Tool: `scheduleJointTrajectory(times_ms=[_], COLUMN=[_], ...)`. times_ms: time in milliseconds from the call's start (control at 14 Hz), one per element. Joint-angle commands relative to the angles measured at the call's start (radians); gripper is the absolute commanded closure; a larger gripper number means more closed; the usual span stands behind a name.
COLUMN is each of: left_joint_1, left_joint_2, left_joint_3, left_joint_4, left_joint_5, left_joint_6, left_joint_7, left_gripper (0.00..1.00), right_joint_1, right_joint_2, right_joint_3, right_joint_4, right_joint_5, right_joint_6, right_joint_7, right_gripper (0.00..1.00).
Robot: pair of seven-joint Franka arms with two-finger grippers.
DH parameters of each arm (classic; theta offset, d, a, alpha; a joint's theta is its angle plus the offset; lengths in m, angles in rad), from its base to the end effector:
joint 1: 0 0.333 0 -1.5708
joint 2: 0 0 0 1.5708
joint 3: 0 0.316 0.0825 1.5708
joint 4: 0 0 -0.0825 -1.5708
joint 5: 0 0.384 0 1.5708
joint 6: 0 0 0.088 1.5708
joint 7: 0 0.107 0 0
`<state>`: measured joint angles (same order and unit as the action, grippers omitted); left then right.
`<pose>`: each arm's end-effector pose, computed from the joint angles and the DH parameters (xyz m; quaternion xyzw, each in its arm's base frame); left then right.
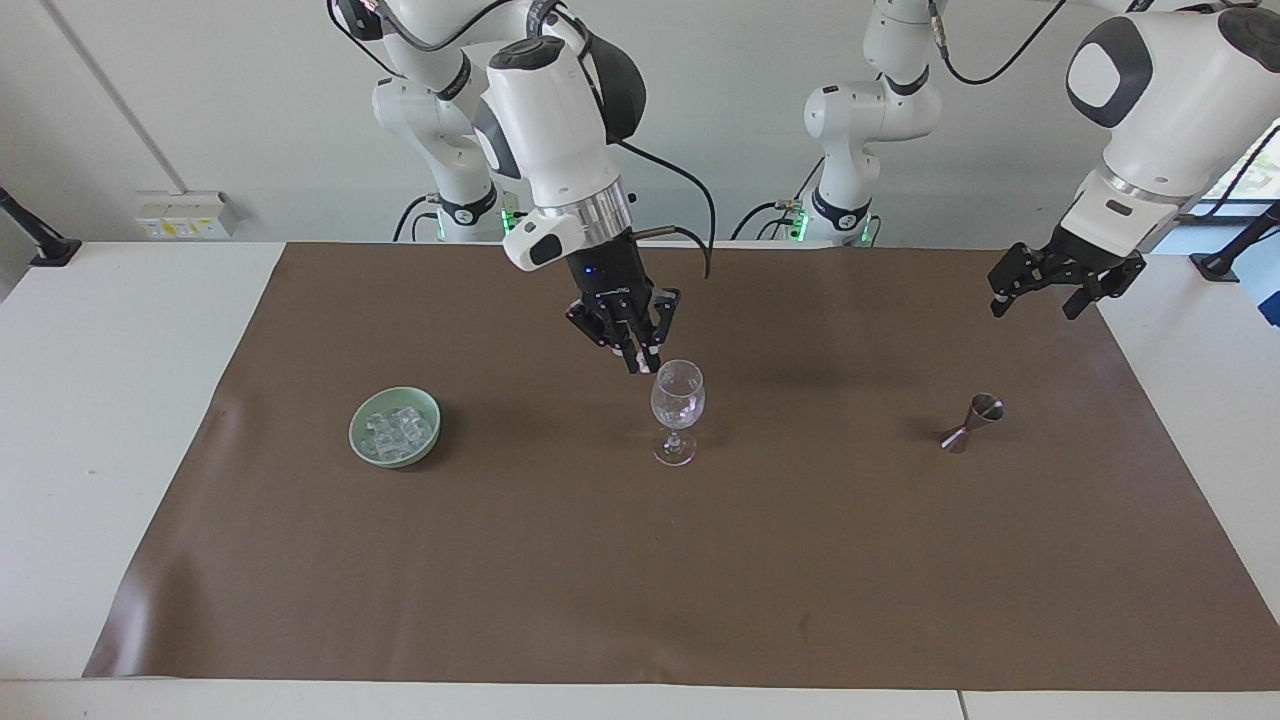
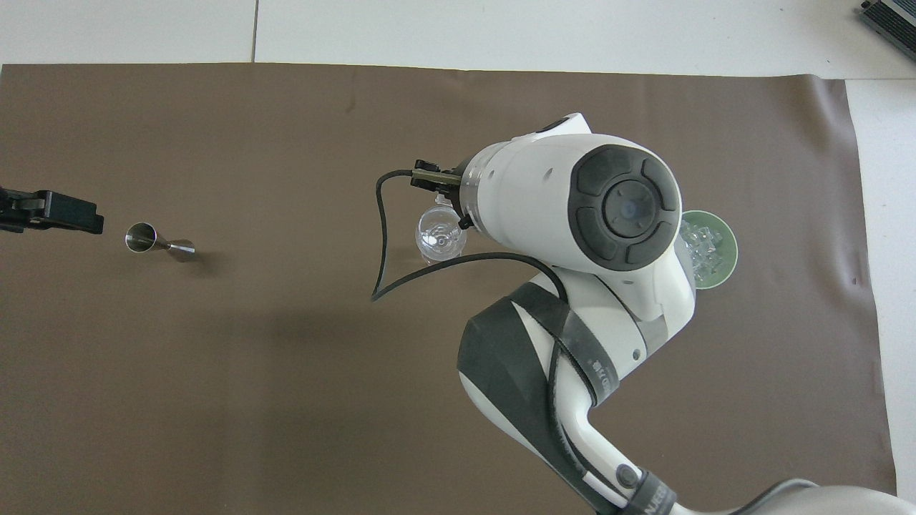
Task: Pour wine and add ice with both arms
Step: 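Lift the ice with the right gripper and carry it over the glass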
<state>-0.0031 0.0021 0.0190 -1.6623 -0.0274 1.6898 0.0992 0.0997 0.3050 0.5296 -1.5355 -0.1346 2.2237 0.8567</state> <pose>0.5639 0.0063 0.5904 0.9990 -0.0402 0.0135 0.0128 0.5783 0.3584 0.5448 -0.9714 0.1081 -0.1477 0.1512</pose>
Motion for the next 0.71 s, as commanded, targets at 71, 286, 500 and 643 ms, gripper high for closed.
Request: scheduleJointTrajectory(times_ms=[71, 286, 500, 643], left_joint_1=[0.0, 0.0, -0.008, -0.008], left_joint_2=[-0.024, -0.024, -0.027, -0.027], left_joint_3=[-0.016, -0.022, -0.022, -0.022], left_joint_4=[-0.024, -0.027, -0.028, -0.028], left_joint_5=[0.004, 0.004, 0.004, 0.004], left_joint_6=[-0.002, -0.004, -0.025, -0.027], left_joint_7=[0.011, 0.01, 0.005, 0.005], left_gripper=[0.0, 0.0, 0.0, 0.0], right_joint_1=[-0.005, 0.001, 0.003, 0.012], right_joint_2=[0.025, 0.032, 0.04, 0.051], right_joint_3=[0.015, 0.015, 0.015, 0.017], right_joint_4=[-0.02, -0.046, -0.046, -0.049], right_joint_5=[-0.048, -0.053, -0.054, -0.053], right_joint_6=[0.002, 0.007, 0.008, 0.011], right_joint_7=[0.016, 0.018, 0.015, 0.021], right_gripper=[1.0, 1.0, 1.0, 1.0])
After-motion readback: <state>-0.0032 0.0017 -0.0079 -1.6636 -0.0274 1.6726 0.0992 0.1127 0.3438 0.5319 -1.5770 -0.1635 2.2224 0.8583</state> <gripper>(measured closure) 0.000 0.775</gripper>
